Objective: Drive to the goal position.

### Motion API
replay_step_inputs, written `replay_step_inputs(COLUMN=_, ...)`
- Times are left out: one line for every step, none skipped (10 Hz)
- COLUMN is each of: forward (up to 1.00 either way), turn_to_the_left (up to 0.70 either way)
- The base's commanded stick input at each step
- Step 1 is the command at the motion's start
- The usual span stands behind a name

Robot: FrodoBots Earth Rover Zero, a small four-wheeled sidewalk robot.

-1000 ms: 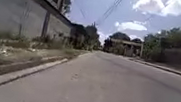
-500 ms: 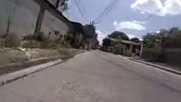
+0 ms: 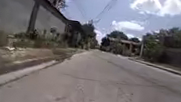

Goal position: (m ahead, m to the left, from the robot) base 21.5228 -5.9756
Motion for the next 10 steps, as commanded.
replay_step_inputs(forward=1.00, turn_to_the_left=0.00)
replay_step_inputs(forward=1.00, turn_to_the_left=0.00)
replay_step_inputs(forward=1.00, turn_to_the_left=0.00)
replay_step_inputs(forward=1.00, turn_to_the_left=0.00)
replay_step_inputs(forward=1.00, turn_to_the_left=0.00)
replay_step_inputs(forward=1.00, turn_to_the_left=0.00)
replay_step_inputs(forward=1.00, turn_to_the_left=0.00)
replay_step_inputs(forward=1.00, turn_to_the_left=0.00)
replay_step_inputs(forward=1.00, turn_to_the_left=0.00)
replay_step_inputs(forward=1.00, turn_to_the_left=0.00)
